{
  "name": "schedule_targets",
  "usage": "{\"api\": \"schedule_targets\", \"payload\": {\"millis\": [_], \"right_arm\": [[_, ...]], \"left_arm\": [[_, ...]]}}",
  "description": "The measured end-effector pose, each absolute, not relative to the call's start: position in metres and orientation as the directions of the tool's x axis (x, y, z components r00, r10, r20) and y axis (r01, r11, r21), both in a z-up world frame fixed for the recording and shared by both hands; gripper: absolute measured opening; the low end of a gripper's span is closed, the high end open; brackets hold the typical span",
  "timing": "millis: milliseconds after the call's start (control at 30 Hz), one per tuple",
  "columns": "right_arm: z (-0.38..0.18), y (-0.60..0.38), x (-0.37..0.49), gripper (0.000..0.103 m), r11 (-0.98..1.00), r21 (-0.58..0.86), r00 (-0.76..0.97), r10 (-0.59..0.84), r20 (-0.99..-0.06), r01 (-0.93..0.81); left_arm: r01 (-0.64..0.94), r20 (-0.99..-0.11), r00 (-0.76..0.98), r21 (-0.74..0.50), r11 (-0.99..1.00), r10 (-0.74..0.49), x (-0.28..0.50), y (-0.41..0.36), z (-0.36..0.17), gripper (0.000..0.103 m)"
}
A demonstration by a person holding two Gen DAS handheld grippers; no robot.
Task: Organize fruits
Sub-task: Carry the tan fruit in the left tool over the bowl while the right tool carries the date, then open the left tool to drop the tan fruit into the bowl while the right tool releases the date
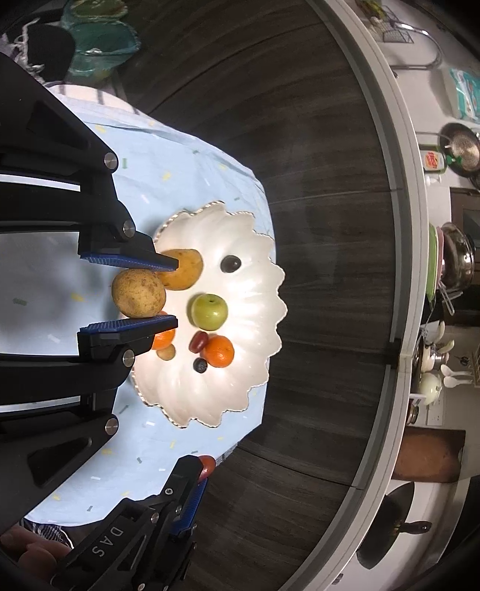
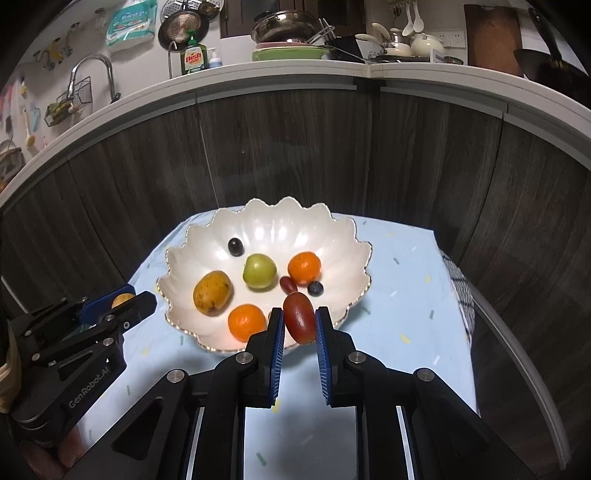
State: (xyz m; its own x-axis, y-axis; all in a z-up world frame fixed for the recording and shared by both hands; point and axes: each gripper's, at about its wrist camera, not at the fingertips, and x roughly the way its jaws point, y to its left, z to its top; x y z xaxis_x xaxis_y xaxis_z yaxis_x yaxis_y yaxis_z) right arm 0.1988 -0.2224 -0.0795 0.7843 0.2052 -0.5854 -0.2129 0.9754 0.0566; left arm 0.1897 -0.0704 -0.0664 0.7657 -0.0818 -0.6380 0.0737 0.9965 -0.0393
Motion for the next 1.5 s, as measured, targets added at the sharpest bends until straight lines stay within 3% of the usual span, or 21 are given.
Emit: {"api": "schedule_targets", "payload": {"millis": [733,1333,1500], "right_arm": [[-0.07,-0.213,0.258,0.018,0.981,0.067,0.778,0.186,-0.6,-0.183],[-0.102,-0.207,0.296,0.018,0.986,0.074,0.695,0.158,-0.702,-0.15],[-0.108,-0.206,0.301,0.018,0.986,0.082,0.676,0.162,-0.719,-0.148]], "left_arm": [[0.169,-0.661,0.731,-0.067,0.983,-0.171,0.269,-0.07,-0.063,0.024],[0.141,-0.747,0.648,-0.079,0.987,-0.152,0.308,-0.07,-0.099,0.025],[0.134,-0.757,0.636,-0.082,0.988,-0.149,0.309,-0.066,-0.104,0.031]]}}
